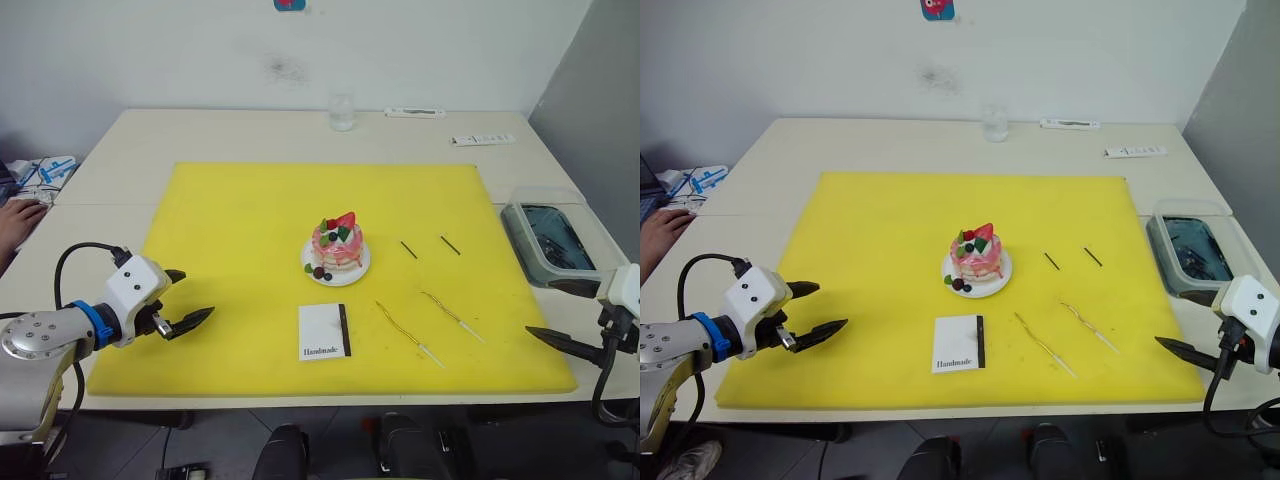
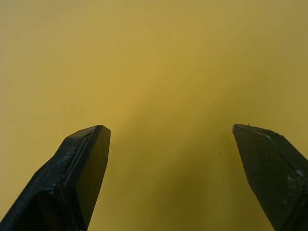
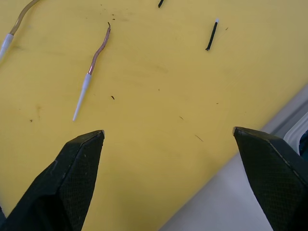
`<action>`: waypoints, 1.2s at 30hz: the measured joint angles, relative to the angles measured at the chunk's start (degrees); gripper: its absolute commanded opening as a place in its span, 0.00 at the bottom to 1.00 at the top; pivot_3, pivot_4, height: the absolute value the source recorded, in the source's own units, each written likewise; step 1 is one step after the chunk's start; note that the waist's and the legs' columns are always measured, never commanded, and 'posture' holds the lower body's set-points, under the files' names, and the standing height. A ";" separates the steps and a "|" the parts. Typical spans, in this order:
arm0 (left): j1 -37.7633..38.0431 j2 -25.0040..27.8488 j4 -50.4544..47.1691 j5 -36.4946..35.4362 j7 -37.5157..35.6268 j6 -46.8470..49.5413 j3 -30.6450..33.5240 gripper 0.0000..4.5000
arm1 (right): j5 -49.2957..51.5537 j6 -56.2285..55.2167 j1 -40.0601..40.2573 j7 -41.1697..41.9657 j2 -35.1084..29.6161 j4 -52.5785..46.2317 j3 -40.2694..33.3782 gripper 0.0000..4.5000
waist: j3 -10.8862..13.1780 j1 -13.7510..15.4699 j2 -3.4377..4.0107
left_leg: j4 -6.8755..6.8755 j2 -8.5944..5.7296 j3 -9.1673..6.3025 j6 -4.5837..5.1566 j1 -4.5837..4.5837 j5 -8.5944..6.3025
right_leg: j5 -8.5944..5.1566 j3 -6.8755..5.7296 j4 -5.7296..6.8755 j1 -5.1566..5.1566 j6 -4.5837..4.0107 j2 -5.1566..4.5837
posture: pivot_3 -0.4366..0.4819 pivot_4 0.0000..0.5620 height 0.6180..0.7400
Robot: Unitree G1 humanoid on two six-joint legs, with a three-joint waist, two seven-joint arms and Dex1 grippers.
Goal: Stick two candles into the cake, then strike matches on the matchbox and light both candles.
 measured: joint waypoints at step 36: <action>-1.42 0.07 7.12 -0.27 -5.03 -7.76 0.30 1.00 | -0.09 -1.46 -0.98 0.10 1.39 0.14 0.18 1.00 | 0.00 0.00 0.00 | 0.02 0.00 0.02 0.00 0.05 0.00 | 0.01 0.02 0.05 0.03 0.01 0.00 | 0.48 0.27 1.00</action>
